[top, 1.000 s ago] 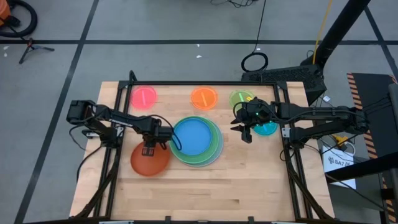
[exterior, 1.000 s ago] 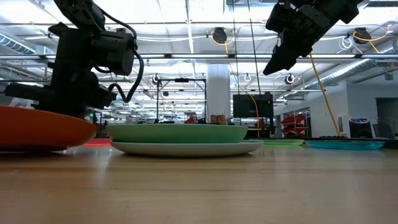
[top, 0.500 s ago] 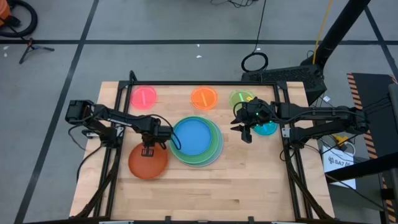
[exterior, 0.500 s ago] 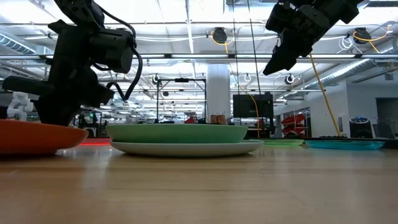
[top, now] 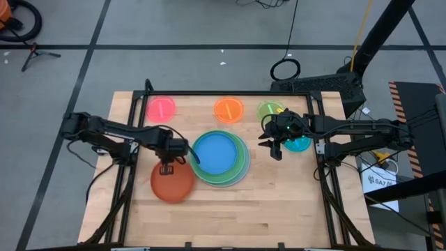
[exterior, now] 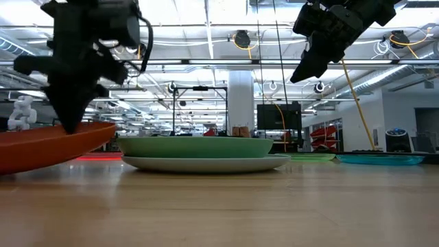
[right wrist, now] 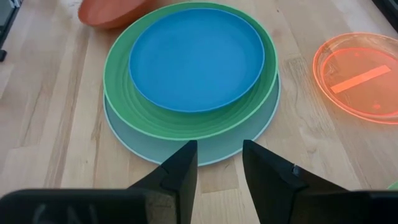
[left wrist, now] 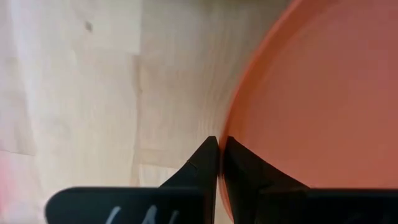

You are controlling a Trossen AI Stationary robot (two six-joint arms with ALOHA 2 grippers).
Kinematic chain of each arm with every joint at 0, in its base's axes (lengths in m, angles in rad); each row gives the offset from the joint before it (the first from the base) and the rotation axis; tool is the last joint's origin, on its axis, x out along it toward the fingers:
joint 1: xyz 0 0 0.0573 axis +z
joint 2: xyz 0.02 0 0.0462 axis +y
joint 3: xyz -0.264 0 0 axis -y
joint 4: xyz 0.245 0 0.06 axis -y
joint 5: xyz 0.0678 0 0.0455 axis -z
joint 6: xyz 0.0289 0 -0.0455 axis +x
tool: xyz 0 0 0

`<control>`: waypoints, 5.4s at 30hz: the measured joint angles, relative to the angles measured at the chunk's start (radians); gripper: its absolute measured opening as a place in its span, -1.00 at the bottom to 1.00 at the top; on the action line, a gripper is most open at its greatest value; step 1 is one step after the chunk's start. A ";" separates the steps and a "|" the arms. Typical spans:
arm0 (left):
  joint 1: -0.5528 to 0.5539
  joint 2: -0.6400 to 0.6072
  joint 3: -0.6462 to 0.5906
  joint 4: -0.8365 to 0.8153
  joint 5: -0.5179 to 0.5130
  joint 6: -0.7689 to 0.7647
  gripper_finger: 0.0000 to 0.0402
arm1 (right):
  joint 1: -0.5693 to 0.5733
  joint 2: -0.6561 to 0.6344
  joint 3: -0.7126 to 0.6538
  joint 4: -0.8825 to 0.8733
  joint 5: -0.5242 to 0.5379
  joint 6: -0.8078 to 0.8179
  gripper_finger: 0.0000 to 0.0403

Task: Stack plastic plates
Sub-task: Stack the dark orange plate on top of the dark blue plate, then stack the blue plate on top of the dark orange plate

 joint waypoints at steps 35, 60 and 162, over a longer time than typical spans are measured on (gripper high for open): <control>0.039 -0.032 0.305 0.185 -0.185 -0.104 -0.87 | 0.000 0.000 0.000 0.000 -0.003 -0.004 -0.40; 0.188 0.127 0.305 0.235 -0.165 -0.170 -0.87 | 0.000 0.000 0.000 0.000 -0.003 -0.024 -0.40; -0.093 -0.159 -0.029 0.934 -0.288 0.592 -0.44 | 0.024 0.254 0.000 0.046 -0.004 0.560 -0.40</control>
